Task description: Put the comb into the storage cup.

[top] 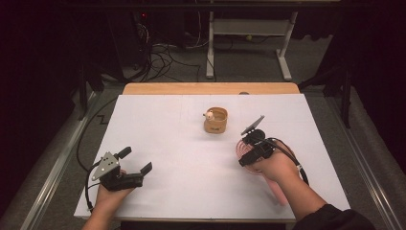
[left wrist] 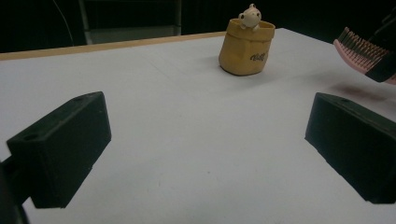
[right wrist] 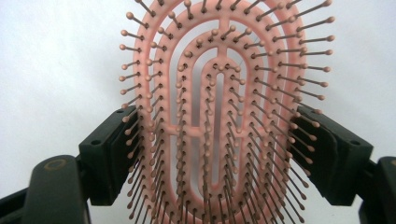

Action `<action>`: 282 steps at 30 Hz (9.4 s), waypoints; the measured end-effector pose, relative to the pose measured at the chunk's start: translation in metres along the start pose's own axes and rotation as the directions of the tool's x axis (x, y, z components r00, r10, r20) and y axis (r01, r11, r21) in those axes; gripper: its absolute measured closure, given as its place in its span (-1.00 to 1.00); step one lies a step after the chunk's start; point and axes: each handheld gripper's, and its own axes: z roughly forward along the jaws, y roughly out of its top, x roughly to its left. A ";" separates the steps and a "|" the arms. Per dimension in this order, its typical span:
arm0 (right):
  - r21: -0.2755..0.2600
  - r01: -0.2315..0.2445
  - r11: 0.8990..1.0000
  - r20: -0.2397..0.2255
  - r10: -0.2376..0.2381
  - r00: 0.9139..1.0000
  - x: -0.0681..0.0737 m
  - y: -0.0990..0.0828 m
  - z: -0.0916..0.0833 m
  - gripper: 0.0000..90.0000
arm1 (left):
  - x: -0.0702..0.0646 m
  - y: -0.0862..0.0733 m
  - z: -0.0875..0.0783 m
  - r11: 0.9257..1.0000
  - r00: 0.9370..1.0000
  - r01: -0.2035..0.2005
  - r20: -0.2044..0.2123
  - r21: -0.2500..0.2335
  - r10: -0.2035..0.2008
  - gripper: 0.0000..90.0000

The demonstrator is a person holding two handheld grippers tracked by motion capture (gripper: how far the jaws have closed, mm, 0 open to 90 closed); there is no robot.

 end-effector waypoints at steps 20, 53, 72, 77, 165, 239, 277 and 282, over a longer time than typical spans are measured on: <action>-0.204 -0.005 0.979 -0.038 -0.003 0.999 -0.001 -0.014 -0.020 -0.54 | -0.001 0.000 0.000 1.000 1.000 -0.005 0.001 0.011 0.005 -0.98; -0.494 -0.006 0.870 -0.046 -0.019 0.999 0.006 -0.030 -0.035 -0.54 | -0.001 -0.001 0.000 1.000 1.000 -0.006 -0.001 0.010 0.006 -0.98; -0.656 -0.042 0.754 -0.065 -0.001 0.998 -0.001 -0.052 -0.040 -0.54 | -0.002 -0.001 0.002 1.000 1.000 -0.016 -0.001 0.019 0.016 -0.98; -0.698 -0.058 0.714 -0.076 0.007 0.997 -0.003 -0.060 -0.043 -0.54 | -0.002 -0.001 0.002 1.000 1.000 -0.015 -0.004 0.018 0.015 -0.98; -0.895 -0.031 0.445 -0.041 -0.011 0.999 0.019 -0.039 -0.056 -0.54 | -0.008 0.000 0.004 0.999 0.999 -0.036 0.002 0.037 0.036 -0.97; -0.929 -0.022 0.369 0.004 0.069 0.998 0.002 0.070 -0.053 -0.54 | -0.004 -0.003 0.001 0.999 1.000 -0.023 -0.003 0.037 0.023 -0.97; -0.941 -0.005 0.337 0.028 0.094 0.995 0.003 0.117 -0.056 -0.54 | -0.003 -0.007 0.002 0.999 1.000 -0.011 -0.010 0.046 0.011 -1.00; -0.942 -0.007 0.336 0.027 0.095 0.995 0.005 0.122 -0.053 -0.54 | -0.003 -0.007 0.002 0.999 1.000 -0.008 -0.007 0.046 0.008 -1.00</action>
